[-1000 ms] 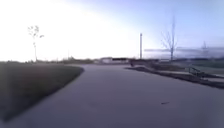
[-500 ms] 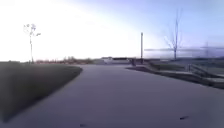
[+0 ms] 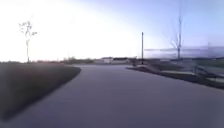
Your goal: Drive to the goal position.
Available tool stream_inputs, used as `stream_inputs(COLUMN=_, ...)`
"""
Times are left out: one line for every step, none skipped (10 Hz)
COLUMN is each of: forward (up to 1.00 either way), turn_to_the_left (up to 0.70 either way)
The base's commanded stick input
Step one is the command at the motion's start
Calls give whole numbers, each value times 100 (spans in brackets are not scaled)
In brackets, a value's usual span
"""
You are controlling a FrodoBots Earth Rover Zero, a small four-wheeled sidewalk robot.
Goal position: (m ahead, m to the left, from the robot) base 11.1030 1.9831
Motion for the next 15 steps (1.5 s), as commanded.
stream_inputs(forward=100, turn_to_the_left=1)
stream_inputs(forward=100, turn_to_the_left=1)
stream_inputs(forward=100, turn_to_the_left=1)
stream_inputs(forward=100, turn_to_the_left=1)
stream_inputs(forward=100, turn_to_the_left=1)
stream_inputs(forward=100, turn_to_the_left=3)
stream_inputs(forward=100, turn_to_the_left=4)
stream_inputs(forward=100, turn_to_the_left=5)
stream_inputs(forward=100, turn_to_the_left=8)
stream_inputs(forward=100, turn_to_the_left=15)
stream_inputs(forward=100, turn_to_the_left=18)
stream_inputs(forward=100, turn_to_the_left=19)
stream_inputs(forward=100, turn_to_the_left=11)
stream_inputs(forward=100, turn_to_the_left=4)
stream_inputs(forward=100, turn_to_the_left=4)
